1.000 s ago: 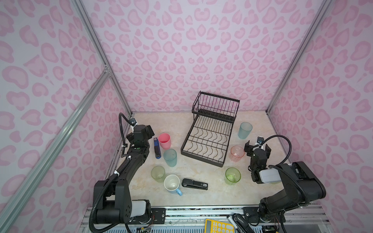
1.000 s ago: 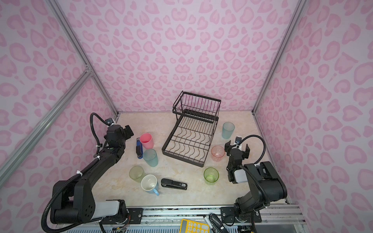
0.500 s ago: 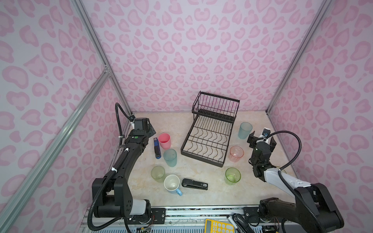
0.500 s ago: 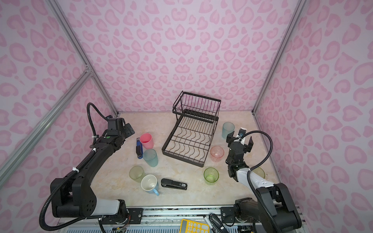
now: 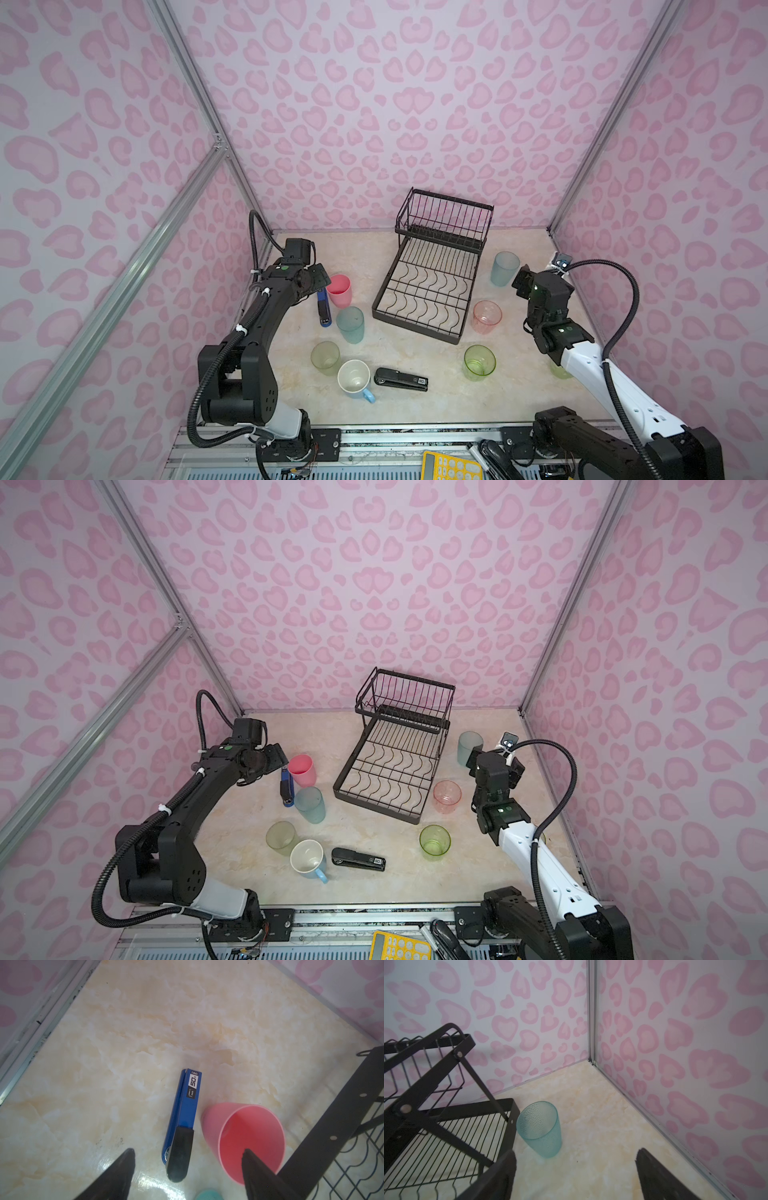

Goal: Load the cups into the dish rack
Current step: 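Lower the left gripper onto the pink cup while the right arm rises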

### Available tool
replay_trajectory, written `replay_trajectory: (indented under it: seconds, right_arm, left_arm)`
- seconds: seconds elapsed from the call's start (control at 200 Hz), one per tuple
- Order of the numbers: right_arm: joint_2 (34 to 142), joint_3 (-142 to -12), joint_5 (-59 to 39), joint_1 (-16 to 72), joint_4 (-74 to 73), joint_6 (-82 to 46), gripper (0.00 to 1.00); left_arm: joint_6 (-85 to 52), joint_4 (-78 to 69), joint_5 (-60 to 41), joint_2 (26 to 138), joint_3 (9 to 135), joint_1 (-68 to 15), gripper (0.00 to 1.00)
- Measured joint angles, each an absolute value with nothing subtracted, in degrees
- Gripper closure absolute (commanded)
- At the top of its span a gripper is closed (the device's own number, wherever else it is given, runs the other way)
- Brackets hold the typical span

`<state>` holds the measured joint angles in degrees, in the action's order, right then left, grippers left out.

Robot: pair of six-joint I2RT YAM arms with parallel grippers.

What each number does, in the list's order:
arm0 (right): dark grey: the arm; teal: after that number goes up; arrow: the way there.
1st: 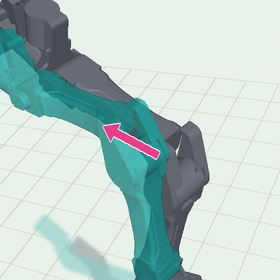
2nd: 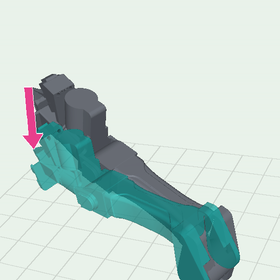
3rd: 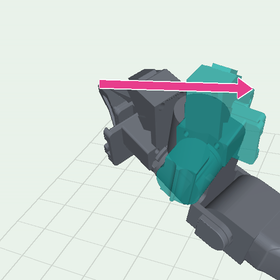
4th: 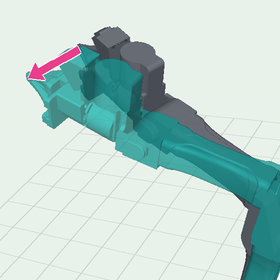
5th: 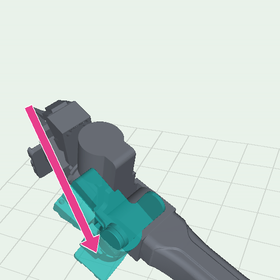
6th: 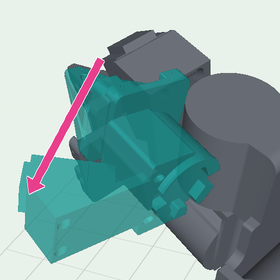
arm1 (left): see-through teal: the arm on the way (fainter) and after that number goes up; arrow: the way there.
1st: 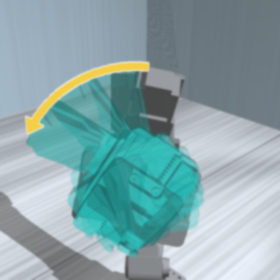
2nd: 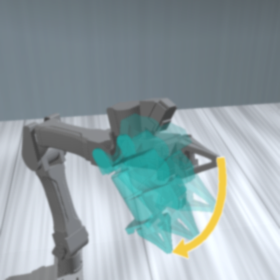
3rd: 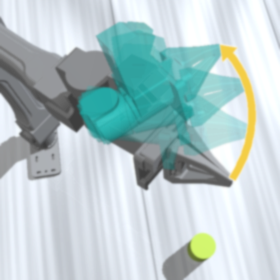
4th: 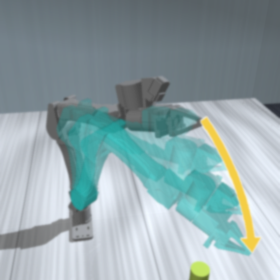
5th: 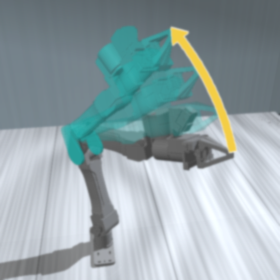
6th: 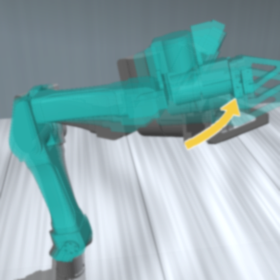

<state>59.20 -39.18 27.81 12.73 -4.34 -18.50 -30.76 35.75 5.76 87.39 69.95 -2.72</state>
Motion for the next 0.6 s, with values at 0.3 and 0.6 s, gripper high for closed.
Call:
replay_trajectory:
  seconds: [0.3,0.6]
  right_arm:
    - [57.5,-42.2,22.1,17.1,6.2,-23.8,0.24]
    - [59.1,-43.9,15.7,18.1,9.2,-26.6,0.41]
  left_arm:
    - [-28.2,40.4,0.8,90.6,72.9,-4.2,0.27]
    - [-27.3,41.1,-1.3,94.4,74.1,-4.7,0.42]
